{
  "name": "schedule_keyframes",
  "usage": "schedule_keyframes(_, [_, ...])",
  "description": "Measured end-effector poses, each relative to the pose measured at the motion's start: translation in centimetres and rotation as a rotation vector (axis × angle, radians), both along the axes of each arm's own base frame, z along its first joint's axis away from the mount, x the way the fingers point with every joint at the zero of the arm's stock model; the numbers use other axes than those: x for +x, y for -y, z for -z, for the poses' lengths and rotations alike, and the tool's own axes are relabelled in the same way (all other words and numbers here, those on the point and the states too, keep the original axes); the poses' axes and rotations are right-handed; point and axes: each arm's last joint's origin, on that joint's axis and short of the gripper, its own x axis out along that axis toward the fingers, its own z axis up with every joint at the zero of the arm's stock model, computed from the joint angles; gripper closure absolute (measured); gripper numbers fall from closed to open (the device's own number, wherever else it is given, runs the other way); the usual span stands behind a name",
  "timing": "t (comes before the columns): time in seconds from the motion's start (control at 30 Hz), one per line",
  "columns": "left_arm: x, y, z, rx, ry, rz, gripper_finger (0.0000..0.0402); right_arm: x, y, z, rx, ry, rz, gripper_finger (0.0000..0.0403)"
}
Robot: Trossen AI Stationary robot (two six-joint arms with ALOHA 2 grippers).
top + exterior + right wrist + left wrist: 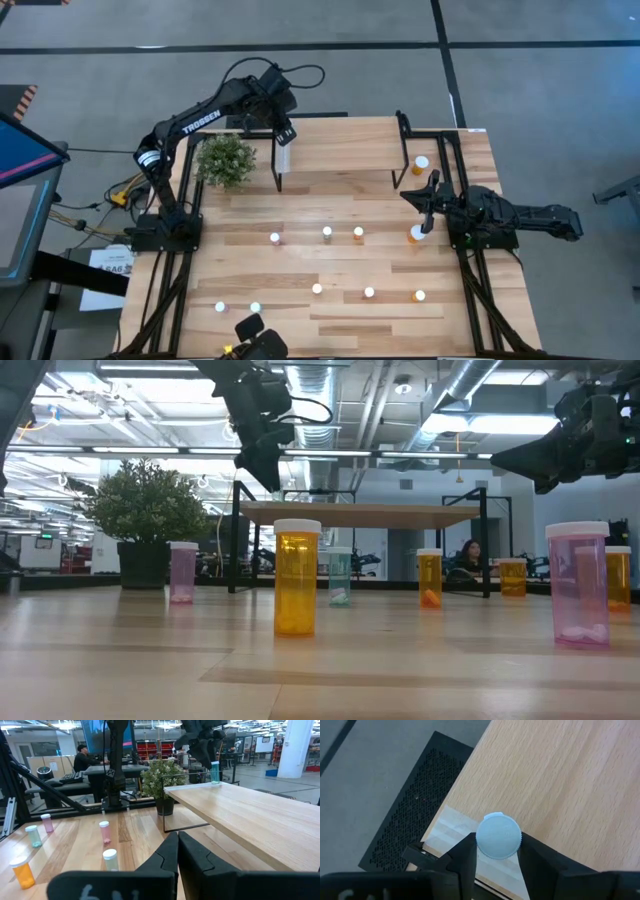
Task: Pick and place medicine bottles onto shelf by color
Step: Put the small left blue pill bottle on the shelf
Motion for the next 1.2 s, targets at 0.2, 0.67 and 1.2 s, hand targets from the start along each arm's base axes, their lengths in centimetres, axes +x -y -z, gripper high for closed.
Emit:
schedule_keyframes(0.2, [0.3, 0.3, 0.0, -0.001, 0.000, 0.010, 0.0280, 0.0, 0.0, 0.0, 0.000, 0.000, 0.000, 0.0370])
schedule_keyframes(0.67, [0.9, 0.2, 1.3, -0.017, -0.028, 0.019, 0.0280, 0.0, 0.0, 0.0, 0.000, 0.000, 0.000, 0.0370])
schedule_keyframes(1.2, [1.5, 0.1, 2.0, -0.028, -0.036, 0.028, 0.0280, 0.0, 0.0, 0.0, 0.000, 0.000, 0.001, 0.0370])
